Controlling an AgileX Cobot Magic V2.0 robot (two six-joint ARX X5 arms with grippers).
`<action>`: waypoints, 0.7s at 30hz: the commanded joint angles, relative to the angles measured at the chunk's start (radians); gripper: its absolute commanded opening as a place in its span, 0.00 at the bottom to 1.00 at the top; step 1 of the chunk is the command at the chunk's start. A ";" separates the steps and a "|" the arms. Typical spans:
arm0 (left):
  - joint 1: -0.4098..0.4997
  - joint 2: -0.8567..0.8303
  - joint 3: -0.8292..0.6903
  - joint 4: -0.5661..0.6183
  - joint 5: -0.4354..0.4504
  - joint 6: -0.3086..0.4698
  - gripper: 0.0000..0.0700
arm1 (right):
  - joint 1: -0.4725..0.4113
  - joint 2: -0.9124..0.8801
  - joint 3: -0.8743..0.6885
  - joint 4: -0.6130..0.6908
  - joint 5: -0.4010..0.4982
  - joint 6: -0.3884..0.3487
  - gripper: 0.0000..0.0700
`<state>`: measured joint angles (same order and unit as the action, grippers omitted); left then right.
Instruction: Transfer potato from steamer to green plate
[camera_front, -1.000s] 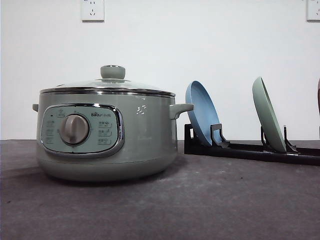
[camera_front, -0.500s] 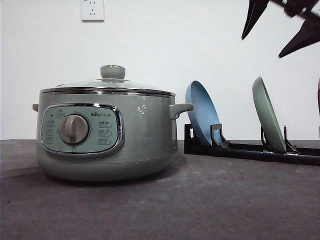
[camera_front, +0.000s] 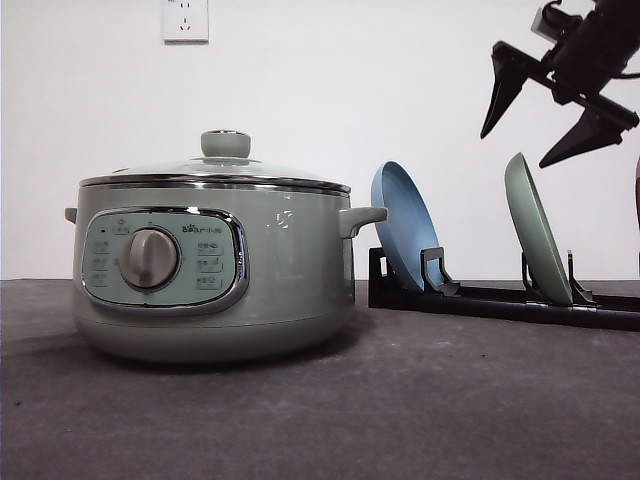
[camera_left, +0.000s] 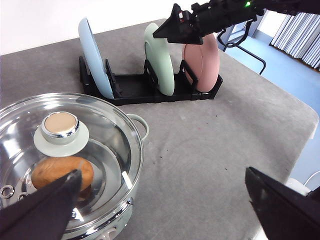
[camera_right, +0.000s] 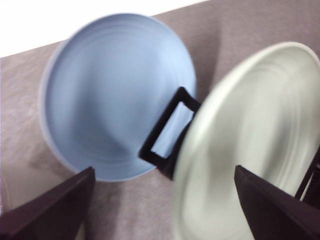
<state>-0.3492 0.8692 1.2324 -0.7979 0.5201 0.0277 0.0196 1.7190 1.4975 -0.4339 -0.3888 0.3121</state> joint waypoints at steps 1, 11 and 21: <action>-0.005 0.007 0.022 0.006 0.005 -0.002 0.96 | 0.002 0.028 0.025 0.019 0.003 0.013 0.76; -0.005 0.006 0.022 0.005 0.005 -0.010 0.96 | 0.002 0.073 0.025 0.048 0.004 0.022 0.35; -0.005 0.006 0.022 0.005 0.005 -0.015 0.96 | -0.005 0.068 0.025 0.063 -0.058 0.027 0.00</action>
<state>-0.3492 0.8692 1.2324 -0.7982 0.5201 0.0160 0.0170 1.7741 1.4975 -0.3866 -0.4306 0.3306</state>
